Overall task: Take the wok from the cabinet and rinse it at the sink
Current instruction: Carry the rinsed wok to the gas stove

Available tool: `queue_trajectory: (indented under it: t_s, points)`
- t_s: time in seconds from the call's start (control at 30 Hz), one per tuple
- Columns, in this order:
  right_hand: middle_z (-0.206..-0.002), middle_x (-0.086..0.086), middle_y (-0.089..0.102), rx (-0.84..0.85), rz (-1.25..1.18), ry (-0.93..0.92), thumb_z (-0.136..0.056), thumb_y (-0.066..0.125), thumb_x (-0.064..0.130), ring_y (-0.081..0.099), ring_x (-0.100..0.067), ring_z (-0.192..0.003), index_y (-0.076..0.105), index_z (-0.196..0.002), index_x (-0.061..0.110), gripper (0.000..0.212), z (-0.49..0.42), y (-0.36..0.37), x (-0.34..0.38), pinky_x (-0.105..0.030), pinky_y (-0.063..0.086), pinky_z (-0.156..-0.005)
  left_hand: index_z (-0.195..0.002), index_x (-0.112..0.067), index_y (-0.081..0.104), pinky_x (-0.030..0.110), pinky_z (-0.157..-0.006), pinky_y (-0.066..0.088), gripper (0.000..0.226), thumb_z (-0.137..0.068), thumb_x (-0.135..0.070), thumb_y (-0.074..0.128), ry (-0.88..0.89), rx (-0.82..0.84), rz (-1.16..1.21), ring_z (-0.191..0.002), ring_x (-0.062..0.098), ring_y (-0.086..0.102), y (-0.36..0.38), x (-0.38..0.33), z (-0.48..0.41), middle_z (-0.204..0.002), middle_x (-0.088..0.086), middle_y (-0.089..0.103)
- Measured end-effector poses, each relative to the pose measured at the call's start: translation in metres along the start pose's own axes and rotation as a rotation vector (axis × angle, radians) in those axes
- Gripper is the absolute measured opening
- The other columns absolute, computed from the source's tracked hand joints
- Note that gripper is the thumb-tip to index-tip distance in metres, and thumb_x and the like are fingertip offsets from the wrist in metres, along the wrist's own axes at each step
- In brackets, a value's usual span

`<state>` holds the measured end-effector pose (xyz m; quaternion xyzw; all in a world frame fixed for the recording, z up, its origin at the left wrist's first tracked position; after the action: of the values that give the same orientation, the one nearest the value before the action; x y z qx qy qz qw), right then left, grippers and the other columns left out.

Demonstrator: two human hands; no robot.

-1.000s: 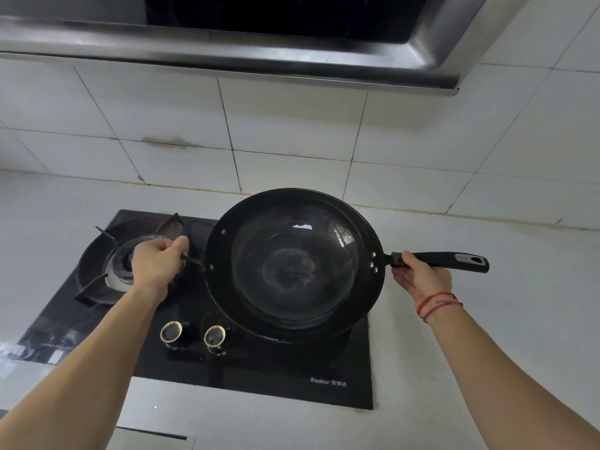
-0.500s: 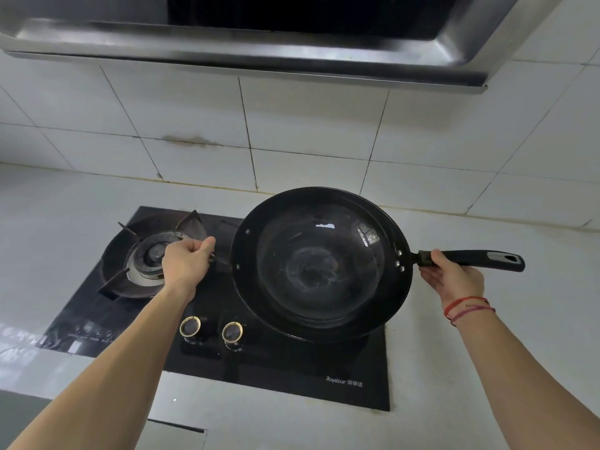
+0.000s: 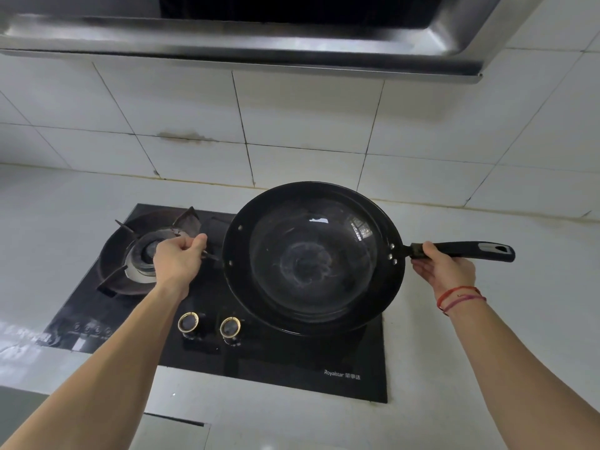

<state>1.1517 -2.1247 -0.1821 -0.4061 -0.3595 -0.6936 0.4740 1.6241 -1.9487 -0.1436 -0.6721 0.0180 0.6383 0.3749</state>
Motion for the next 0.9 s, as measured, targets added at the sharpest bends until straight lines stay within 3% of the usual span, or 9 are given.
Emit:
queue_trajectory:
  t_s: [0.5,0.8,0.9]
  points:
    - [-0.086,-0.018,0.072,0.0,0.022,0.021,-0.088,0.071,0.014,0.073,-0.028,-0.076,0.064,-0.096,-0.001,0.018,0.0013,-0.0051,-0.0051,-0.032,0.06,-0.067,-0.072,-0.002,0.07,0.034,-0.068,0.044,0.037,-0.093,-0.033,0.068,-0.041,0.007,0.007,-0.058,0.017,0.051,0.0041,0.0045,-0.0083,-0.06,0.004,0.059]
    - [-0.084,-0.016,0.072,-0.002,0.029,0.035,-0.089,0.071,0.018,0.072,-0.021,-0.066,0.065,-0.095,0.001,0.02,0.0052,-0.0052,-0.0039,-0.029,0.06,-0.062,-0.061,-0.007,0.066,0.032,-0.067,0.042,0.041,-0.091,-0.034,0.069,-0.062,-0.002,0.024,-0.056,0.017,0.05,0.0027,0.005,-0.006,-0.056,0.004,0.057]
    - [-0.086,-0.016,0.073,0.013,0.058,0.06,-0.089,0.071,0.02,0.072,-0.023,-0.071,0.065,-0.09,0.003,0.018,0.0088,-0.0046,-0.0026,-0.03,0.06,-0.064,-0.062,-0.006,0.066,0.033,-0.068,0.045,0.041,-0.092,-0.034,0.069,-0.072,0.003,0.016,-0.056,0.018,0.052,0.0013,0.0018,-0.0021,-0.058,0.006,0.06]
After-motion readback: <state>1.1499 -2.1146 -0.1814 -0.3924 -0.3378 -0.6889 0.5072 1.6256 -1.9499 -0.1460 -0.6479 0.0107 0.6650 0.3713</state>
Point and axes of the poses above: each hand's wrist, its own z-axis away from the middle knuckle, its own y-axis out of the palm, x = y × z, the point moved 7 cm from there along -z, towards the middle knuckle
